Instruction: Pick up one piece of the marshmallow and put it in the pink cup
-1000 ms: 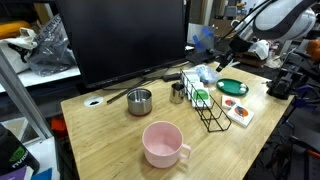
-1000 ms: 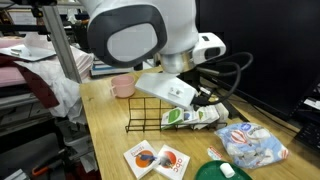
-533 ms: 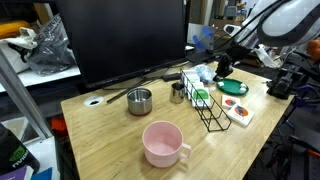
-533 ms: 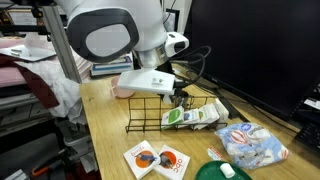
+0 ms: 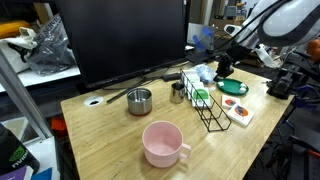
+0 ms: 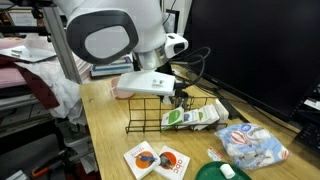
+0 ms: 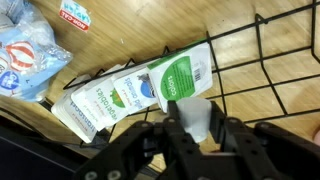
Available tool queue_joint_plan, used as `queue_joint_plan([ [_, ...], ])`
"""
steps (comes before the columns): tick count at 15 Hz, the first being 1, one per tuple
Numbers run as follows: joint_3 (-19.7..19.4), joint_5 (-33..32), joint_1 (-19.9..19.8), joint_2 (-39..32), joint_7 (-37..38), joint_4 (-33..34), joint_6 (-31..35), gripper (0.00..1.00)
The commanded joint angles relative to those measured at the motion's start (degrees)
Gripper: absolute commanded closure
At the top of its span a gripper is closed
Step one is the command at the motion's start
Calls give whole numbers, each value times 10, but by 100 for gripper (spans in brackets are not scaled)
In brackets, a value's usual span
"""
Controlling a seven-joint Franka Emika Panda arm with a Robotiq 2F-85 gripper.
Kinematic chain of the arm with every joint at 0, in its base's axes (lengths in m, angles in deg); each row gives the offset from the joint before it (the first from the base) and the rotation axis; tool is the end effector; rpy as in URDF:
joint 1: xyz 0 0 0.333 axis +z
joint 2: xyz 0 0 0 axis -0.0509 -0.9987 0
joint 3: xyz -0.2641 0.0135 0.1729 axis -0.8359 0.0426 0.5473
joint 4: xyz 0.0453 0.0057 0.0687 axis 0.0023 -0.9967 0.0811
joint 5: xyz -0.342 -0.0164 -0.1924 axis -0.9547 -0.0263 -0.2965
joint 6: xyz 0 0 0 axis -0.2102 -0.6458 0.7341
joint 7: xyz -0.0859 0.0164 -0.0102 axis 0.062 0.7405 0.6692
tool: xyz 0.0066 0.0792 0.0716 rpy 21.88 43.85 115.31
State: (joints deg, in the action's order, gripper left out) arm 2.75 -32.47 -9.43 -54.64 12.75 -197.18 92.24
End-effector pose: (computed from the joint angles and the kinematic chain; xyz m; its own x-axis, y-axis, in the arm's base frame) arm 0.4792 -0.0472 0.3200 0.7899 0.5141 0.3344 0.4832 -0.8574 0.1770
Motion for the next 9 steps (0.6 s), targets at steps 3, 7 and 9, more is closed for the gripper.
queue_joint_plan([
  [3,19,48,33,10,-73,5,-10,92],
  [7,48,147,99,4,-203,36,-27,92],
  [9,57,192,125,-6,-267,54,-32,92],
])
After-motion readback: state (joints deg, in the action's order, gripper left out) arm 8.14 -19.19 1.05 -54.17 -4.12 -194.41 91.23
